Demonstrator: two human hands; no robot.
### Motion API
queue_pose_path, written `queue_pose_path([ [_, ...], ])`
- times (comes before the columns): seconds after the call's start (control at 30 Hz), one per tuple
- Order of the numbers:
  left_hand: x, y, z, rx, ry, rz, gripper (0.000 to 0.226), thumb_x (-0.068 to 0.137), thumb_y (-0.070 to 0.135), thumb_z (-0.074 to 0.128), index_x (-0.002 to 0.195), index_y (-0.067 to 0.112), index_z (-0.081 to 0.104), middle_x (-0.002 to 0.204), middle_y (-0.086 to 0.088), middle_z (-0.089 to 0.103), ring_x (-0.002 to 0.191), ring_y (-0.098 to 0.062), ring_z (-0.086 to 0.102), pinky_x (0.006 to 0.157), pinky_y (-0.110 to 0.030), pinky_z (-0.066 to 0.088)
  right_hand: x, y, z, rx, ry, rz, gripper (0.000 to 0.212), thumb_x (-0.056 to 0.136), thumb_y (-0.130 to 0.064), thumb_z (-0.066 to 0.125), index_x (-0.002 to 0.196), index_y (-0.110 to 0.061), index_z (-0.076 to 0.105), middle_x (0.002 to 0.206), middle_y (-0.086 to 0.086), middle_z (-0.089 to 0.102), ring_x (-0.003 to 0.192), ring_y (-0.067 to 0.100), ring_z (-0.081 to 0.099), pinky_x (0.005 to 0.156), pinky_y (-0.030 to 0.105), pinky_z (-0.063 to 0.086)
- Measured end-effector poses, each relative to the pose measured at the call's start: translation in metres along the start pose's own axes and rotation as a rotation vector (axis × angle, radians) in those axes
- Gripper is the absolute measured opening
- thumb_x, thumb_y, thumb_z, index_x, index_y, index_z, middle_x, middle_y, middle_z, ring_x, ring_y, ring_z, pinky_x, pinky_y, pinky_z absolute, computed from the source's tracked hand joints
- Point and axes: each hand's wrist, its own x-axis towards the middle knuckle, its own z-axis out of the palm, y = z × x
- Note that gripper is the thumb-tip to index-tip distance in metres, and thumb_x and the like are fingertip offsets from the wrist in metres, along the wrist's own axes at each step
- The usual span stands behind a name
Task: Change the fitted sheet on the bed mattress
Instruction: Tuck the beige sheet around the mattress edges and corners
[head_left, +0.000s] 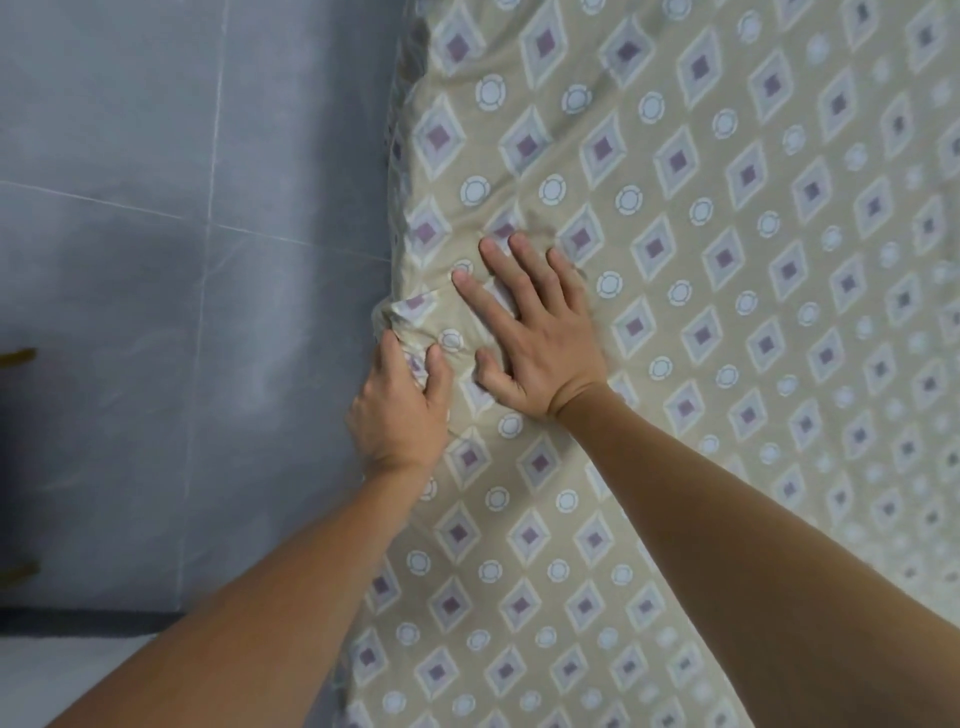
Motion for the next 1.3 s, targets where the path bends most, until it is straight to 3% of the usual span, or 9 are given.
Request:
queue_pose_path([
  [0.53, -0.001, 0.004, 0.009, 0.087, 0.068, -0.075, 0.07, 0.095, 0.062, 0.029, 0.146, 0.019, 0.049, 0.12, -0.012, 0.071, 0.102, -0.041, 0.066, 0.078, -0.044, 0.048, -0.005, 0.004, -0.003, 0.045, -0.017, -0.002, 0.07, 0.098, -0.048, 0.047, 0.163, -0.025, 0.037, 0.171, 0.012, 0.028, 0.16, 0.035, 0.021, 0.125, 0.059, 0.02],
  [0.67, -0.004, 0.007, 0.002, 0.045, 0.067, -0.025, 0.054, 0.104, 0.049, 0.04, 0.147, 0.016, 0.049, 0.129, -0.011, 0.069, 0.109, -0.037, 0.065, 0.081, -0.039, 0.047, -0.005, 0.003, -0.004, 0.033, -0.045, -0.003, 0.071, 0.099, -0.048, 0.044, 0.165, -0.025, 0.032, 0.172, 0.011, 0.025, 0.161, 0.035, 0.018, 0.126, 0.058, 0.019],
  [0.77, -0.007, 0.013, -0.002, 0.008, 0.056, -0.043, 0.043, 0.107, 0.039, 0.045, 0.144, 0.017, 0.051, 0.127, -0.008, 0.071, 0.105, -0.036, 0.065, 0.071, -0.031, 0.032, -0.006, 0.002, -0.007, 0.024, -0.074, 0.005, 0.071, 0.101, -0.048, 0.041, 0.166, -0.024, 0.028, 0.174, 0.009, 0.021, 0.162, 0.033, 0.014, 0.127, 0.057, 0.016],
  [0.9, -0.006, 0.015, -0.012, 0.027, -0.011, -0.034, 0.042, 0.108, 0.04, 0.045, 0.142, 0.015, 0.05, 0.127, -0.008, 0.069, 0.104, -0.036, 0.065, 0.069, -0.029, 0.029, -0.009, -0.001, -0.014, 0.014, -0.048, 0.087, 0.069, 0.102, -0.045, 0.039, 0.166, -0.023, 0.028, 0.173, 0.008, 0.022, 0.162, 0.028, 0.015, 0.129, 0.053, 0.013],
  [1.0, -0.001, 0.004, -0.027, 0.124, -0.128, 0.166, 0.054, 0.107, 0.05, 0.042, 0.137, 0.005, 0.047, 0.133, -0.016, 0.055, 0.11, -0.04, 0.06, 0.07, -0.04, 0.044, -0.029, -0.019, -0.019, 0.036, 0.069, 0.392, 0.066, 0.102, -0.039, 0.045, 0.165, -0.022, 0.032, 0.172, 0.009, 0.026, 0.161, 0.027, 0.019, 0.128, 0.054, 0.016],
  [1.07, 0.011, -0.004, -0.042, 0.291, -0.129, 0.316, 0.063, 0.104, 0.05, 0.047, 0.138, -0.003, 0.045, 0.139, -0.022, 0.046, 0.119, -0.044, 0.053, 0.084, -0.054, 0.052, -0.058, -0.046, -0.018, 0.085, 0.141, 0.607, 0.065, 0.102, -0.034, 0.048, 0.164, -0.021, 0.035, 0.172, 0.008, 0.027, 0.161, 0.026, 0.019, 0.128, 0.056, 0.017],
  [1.13, 0.016, -0.002, -0.061, 0.421, -0.11, 0.496, 0.071, 0.099, 0.042, 0.056, 0.154, 0.002, 0.035, 0.154, -0.022, 0.037, 0.134, -0.045, 0.042, 0.103, -0.058, 0.044, -0.1, -0.084, -0.019, 0.114, 0.148, 0.777, 0.063, 0.104, -0.031, 0.048, 0.165, -0.021, 0.033, 0.173, 0.007, 0.024, 0.162, 0.025, 0.016, 0.127, 0.056, 0.017],
  [1.2, 0.004, 0.007, -0.074, 0.493, -0.228, 0.773, 0.076, 0.095, 0.034, 0.061, 0.162, 0.018, 0.028, 0.164, -0.017, 0.026, 0.148, -0.042, 0.029, 0.114, -0.059, 0.034, -0.143, -0.123, -0.018, 0.139, 0.151, 0.929, 0.061, 0.106, -0.029, 0.046, 0.165, -0.022, 0.032, 0.174, 0.004, 0.022, 0.162, 0.023, 0.013, 0.128, 0.056, 0.017],
  [1.3, -0.036, 0.01, -0.055, 0.663, -0.454, 1.124, 0.071, 0.097, 0.049, 0.062, 0.161, 0.033, 0.035, 0.17, -0.015, 0.021, 0.158, -0.041, 0.014, 0.122, -0.066, 0.021, -0.196, -0.172, -0.015, 0.158, 0.198, 1.092, 0.059, 0.106, -0.027, 0.047, 0.163, -0.02, 0.036, 0.173, 0.004, 0.024, 0.162, 0.025, 0.016, 0.127, 0.057, 0.019],
])
